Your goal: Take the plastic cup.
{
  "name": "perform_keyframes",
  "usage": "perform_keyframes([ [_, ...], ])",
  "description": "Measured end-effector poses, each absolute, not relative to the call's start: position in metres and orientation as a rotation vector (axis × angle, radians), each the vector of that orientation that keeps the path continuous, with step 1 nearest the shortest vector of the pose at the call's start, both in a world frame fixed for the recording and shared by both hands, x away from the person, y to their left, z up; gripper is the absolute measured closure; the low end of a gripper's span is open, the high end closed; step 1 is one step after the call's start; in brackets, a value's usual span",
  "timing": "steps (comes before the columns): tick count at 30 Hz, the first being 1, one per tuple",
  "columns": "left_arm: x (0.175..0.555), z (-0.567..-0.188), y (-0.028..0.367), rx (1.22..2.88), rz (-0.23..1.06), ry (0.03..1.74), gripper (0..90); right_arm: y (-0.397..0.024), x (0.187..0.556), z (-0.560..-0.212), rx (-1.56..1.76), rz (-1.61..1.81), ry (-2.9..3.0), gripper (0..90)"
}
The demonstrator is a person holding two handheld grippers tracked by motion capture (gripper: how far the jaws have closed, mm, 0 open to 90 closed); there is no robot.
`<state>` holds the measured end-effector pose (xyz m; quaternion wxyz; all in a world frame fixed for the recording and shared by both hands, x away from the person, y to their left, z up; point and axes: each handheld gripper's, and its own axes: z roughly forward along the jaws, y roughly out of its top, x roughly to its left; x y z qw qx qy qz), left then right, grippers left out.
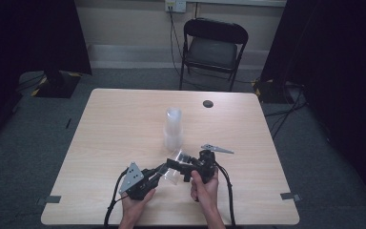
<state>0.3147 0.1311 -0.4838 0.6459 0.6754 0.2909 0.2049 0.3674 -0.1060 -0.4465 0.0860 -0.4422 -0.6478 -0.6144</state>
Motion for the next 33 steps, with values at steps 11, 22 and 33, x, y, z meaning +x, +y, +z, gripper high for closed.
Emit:
perform_keyframes([
  [11, 0.316, -0.486, 0.137, 1.553, 0.42, 0.668, 87.5, -0.113, 0.366, -0.44, -1.324, -1.88, -1.986, 13.3],
  [22, 0.32, -0.482, 0.144, 1.6, 0.396, 0.667, 86.6, -0.125, 0.358, -0.438, -1.34, -1.928, -2.14, 14.1],
  [33, 0.328, -0.463, 0.15, 1.688, 0.332, 0.639, 87.2, -0.139, 0.346, -0.437, -1.355, -1.955, -2.318, 15.5],
])
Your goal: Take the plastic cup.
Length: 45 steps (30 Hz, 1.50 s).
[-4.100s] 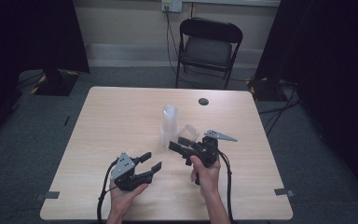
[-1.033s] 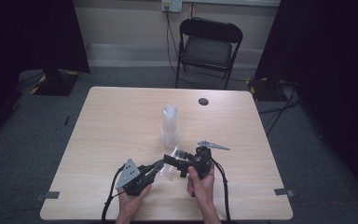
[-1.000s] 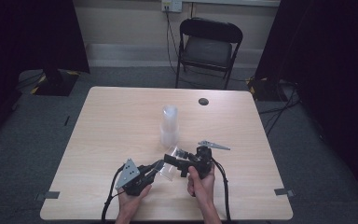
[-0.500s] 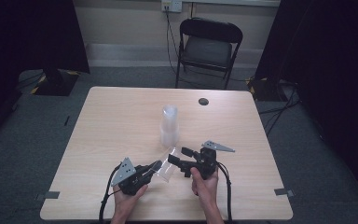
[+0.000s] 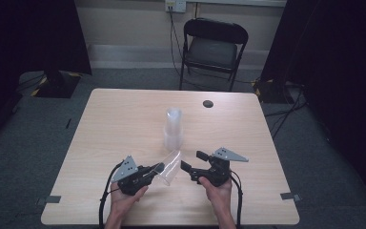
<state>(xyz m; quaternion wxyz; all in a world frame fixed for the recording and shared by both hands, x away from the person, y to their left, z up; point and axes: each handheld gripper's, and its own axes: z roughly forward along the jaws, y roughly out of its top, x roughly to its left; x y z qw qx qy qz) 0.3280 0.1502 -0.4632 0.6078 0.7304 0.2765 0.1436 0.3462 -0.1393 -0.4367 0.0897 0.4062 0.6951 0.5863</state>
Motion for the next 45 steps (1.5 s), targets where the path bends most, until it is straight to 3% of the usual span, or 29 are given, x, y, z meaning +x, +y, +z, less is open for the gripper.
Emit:
perform_keyframes([
  [10, 0.334, -0.461, 0.147, 1.79, 0.246, 0.619, 87.4, -0.152, 0.338, -0.437, 1.086, 1.67, 2.115, 16.7],
  [24, 0.353, -0.45, 0.142, 1.89, 0.126, 0.562, 87.5, -0.138, 0.327, -0.437, 0.915, 1.577, 2.212, 15.6],
  [38, 0.372, -0.441, 0.124, 2.089, 0.024, 0.502, 87.5, -0.13, 0.32, -0.433, 0.736, 1.478, 2.281, 13.9],
  [45, 0.377, -0.443, 0.125, 2.1, -0.029, 0.52, 87.3, -0.122, 0.32, -0.434, 0.646, 1.436, 2.332, 13.3],
])
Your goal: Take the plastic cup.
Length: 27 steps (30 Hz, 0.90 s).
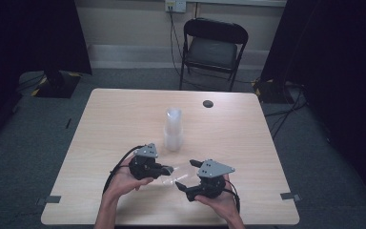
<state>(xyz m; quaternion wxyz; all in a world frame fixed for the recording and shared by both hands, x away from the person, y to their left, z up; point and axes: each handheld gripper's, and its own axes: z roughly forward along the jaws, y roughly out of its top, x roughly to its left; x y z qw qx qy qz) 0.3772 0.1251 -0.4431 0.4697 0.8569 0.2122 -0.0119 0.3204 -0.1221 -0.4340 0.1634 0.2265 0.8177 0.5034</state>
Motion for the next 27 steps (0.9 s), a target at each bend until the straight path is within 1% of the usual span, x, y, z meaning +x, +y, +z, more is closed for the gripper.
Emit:
perform_keyframes([
  [5, 0.381, -0.444, 0.127, 2.098, -0.059, 0.551, 87.3, -0.116, 0.32, -0.435, 0.581, 1.407, 2.357, 12.9],
  [9, 0.383, -0.44, 0.127, 2.121, -0.033, 0.562, 87.2, -0.111, 0.322, -0.437, 0.562, 1.378, 2.377, 12.2],
  [12, 0.385, -0.435, 0.126, 2.125, -0.038, 0.57, 87.6, -0.106, 0.322, -0.438, 0.542, 1.326, 2.389, 10.2],
  [18, 0.385, -0.434, 0.122, 2.093, -0.059, 0.567, 89.2, -0.098, 0.323, -0.441, 0.502, 1.271, 2.395, 10.7],
  [27, 0.385, -0.434, 0.117, 2.102, -0.048, 0.593, 89.5, -0.087, 0.324, -0.445, 0.478, 1.198, 2.363, 11.7],
])
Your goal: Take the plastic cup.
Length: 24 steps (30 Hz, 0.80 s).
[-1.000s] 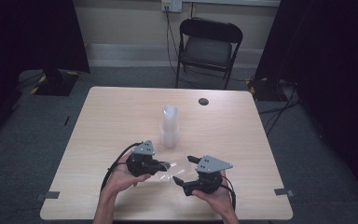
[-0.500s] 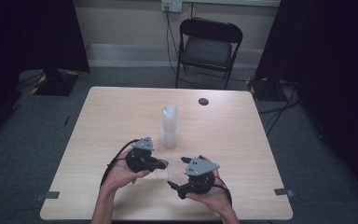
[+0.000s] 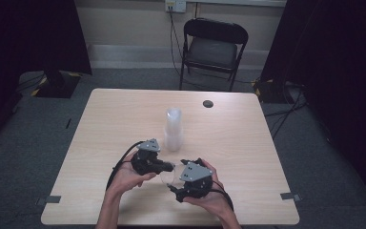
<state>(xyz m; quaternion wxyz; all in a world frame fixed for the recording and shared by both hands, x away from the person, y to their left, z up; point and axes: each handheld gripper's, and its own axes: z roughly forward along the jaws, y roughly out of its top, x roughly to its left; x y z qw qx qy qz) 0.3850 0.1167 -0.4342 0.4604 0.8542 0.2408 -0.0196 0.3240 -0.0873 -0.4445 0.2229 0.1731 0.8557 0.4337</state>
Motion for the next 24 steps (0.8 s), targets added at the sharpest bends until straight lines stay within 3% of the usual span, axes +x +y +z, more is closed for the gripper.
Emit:
perform_keyframes([
  [24, 0.384, -0.44, 0.105, 2.135, -0.056, 0.631, 88.4, -0.077, 0.32, -0.446, 0.369, 1.168, 2.328, 22.5],
])
